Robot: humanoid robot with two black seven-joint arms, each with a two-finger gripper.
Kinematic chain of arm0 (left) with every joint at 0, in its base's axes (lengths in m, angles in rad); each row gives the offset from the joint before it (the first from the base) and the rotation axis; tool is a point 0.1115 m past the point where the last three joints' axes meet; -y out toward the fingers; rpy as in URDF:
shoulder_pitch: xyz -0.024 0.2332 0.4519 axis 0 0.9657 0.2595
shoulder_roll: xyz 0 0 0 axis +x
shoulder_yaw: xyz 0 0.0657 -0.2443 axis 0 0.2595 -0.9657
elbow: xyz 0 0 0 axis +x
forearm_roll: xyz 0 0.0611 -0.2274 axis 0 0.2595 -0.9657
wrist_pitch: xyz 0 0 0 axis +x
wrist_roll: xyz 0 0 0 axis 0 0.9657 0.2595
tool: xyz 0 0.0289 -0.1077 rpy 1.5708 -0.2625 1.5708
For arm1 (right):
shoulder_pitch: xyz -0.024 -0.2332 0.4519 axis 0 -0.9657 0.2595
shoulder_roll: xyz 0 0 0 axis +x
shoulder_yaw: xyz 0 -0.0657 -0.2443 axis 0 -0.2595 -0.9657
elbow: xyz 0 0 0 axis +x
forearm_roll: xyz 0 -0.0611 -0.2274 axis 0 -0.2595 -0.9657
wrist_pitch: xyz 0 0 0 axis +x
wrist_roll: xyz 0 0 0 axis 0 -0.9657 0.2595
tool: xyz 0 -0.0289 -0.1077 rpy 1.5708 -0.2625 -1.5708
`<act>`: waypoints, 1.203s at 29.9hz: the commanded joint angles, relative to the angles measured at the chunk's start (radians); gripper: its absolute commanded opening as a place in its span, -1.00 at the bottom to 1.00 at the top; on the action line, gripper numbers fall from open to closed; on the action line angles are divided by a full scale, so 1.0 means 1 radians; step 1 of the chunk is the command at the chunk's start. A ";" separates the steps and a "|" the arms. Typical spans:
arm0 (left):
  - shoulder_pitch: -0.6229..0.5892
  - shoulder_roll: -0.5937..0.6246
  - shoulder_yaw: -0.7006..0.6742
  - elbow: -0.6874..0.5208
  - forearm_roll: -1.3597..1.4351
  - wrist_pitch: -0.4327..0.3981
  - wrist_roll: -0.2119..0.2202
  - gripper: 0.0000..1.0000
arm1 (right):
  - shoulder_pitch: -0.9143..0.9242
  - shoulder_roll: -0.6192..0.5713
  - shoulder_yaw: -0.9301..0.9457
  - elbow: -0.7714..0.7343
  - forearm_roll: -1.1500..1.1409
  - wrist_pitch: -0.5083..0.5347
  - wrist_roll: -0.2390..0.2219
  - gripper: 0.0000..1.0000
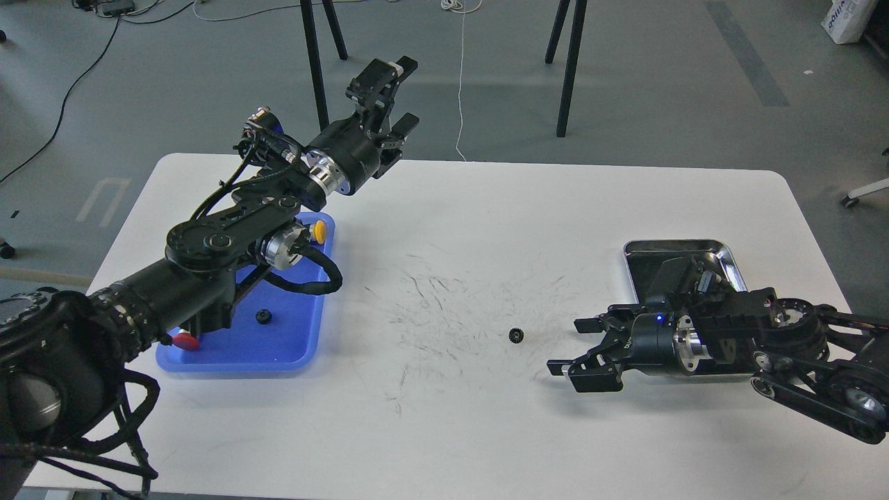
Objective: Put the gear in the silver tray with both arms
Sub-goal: 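Move the right gripper from the silver tray toward the black gear, then lower the right gripper and grasp the black gear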
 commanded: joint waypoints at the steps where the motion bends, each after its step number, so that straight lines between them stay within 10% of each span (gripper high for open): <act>1: -0.002 -0.001 0.000 0.000 0.000 -0.002 0.000 0.99 | 0.043 0.045 -0.035 -0.039 0.003 0.000 0.000 0.92; 36: -0.008 -0.029 0.006 0.012 0.003 0.011 0.000 0.99 | 0.158 0.179 -0.147 -0.150 0.021 0.014 0.000 0.66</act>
